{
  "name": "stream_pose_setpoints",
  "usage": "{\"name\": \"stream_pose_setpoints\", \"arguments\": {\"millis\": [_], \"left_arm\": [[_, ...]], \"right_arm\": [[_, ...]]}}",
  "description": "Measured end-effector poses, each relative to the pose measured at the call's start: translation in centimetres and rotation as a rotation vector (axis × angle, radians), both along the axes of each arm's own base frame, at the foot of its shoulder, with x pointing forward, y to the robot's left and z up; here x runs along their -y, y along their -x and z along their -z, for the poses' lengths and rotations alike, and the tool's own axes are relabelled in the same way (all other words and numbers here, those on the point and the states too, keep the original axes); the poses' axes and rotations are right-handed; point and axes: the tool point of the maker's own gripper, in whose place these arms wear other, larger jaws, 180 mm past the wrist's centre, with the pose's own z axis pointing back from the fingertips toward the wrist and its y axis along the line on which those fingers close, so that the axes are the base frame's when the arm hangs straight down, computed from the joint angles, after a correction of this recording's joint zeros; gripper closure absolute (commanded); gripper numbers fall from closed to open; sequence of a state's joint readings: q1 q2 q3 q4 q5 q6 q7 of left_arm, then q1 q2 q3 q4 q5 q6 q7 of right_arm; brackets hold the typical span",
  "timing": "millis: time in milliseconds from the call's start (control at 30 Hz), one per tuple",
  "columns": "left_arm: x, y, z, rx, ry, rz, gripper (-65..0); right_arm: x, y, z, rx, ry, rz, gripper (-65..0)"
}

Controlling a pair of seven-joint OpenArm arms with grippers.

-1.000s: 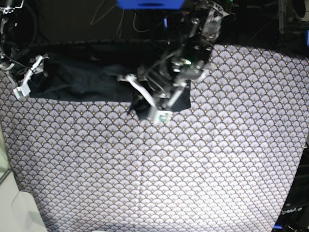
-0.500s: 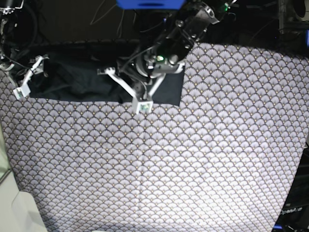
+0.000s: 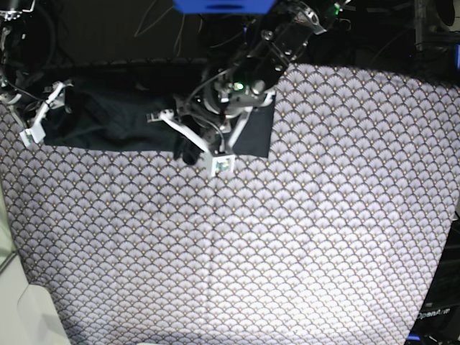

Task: Fold the T-shirt properly
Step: 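Lift the strip end with the left gripper and carry it toward the middle, then lay the end onto the strip's middle and release the left gripper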

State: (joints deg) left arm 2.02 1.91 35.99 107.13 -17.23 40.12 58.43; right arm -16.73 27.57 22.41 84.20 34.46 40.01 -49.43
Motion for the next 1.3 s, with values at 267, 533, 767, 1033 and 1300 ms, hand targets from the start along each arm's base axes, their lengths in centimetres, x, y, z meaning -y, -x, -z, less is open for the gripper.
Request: {"name": "stream_pose_setpoints", "arguments": {"millis": [267, 533, 767, 1033, 1300], "left_arm": [[0.2, -1.7, 1.0, 0.017, -0.037, -0.009, 0.0], [0.8, -2.7, 2.7, 0.035, -0.096, 0.006, 0.0], [2.4, -2.0, 2.3, 0.034, -0.077, 0.039, 0.0], [2.2, -3.5, 1.2, 0.114, -0.072, 0.011, 0.0], [3.6, -2.3, 1.3, 0.134, -0.082, 0.074, 0.0]], "right_arm": [[0.0, 0.0, 0.0, 0.001, -0.001, 0.0, -39.7], [0.0, 0.0, 0.0, 0.002, 0.0, 0.0, -39.7], [0.0, 0.0, 0.0, 0.002, 0.0, 0.0, -39.7], [0.0, -0.3, -0.1, 0.007, 0.0, 0.0, -39.7], [0.0, -0.3, -0.1, 0.008, -0.001, 0.0, -39.7]]}}
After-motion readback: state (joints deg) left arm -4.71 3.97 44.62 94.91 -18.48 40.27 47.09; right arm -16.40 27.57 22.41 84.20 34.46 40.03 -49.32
